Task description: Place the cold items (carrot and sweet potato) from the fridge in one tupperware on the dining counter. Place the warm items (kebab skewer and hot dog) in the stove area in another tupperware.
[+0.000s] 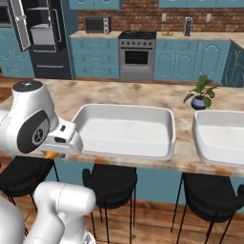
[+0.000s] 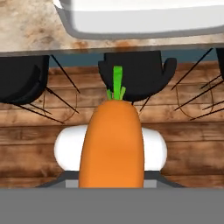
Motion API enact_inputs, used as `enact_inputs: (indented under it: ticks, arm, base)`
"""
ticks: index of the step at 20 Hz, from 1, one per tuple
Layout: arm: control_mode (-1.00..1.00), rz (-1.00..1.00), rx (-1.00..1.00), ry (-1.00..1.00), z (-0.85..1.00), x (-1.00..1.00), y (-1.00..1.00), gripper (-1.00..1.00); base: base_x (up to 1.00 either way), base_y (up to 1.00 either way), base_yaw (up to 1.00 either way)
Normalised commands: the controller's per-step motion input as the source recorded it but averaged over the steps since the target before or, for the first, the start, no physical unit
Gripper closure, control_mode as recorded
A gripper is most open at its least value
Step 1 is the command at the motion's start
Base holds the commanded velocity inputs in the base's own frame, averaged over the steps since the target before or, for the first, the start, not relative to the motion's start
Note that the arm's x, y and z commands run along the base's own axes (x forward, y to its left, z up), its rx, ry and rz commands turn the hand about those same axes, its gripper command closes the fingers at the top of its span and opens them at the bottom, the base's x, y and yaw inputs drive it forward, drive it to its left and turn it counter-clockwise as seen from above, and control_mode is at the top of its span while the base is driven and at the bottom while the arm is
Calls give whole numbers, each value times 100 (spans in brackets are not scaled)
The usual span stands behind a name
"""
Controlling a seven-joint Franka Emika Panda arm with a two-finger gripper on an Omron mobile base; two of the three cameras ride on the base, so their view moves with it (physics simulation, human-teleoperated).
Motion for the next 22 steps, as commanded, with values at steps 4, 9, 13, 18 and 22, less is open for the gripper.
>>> enact_inputs:
  ticks: [4, 9, 13, 18, 22]
  arm:
    - [100, 0, 0, 0, 0, 0, 0, 100]
    - [-100, 0, 0, 0, 0, 13, 1, 100]
    - [-100, 0, -2, 4, 15, 54, 0, 100]
    - [-100, 0, 0, 32, 52, 100, 0, 100]
    - [-100, 0, 1, 14, -33, 100, -19, 100]
  base:
    - [59, 32, 0]
    - [24, 9, 0]
    - [0, 0, 0]
    - [0, 0, 0]
    - [0, 0, 0]
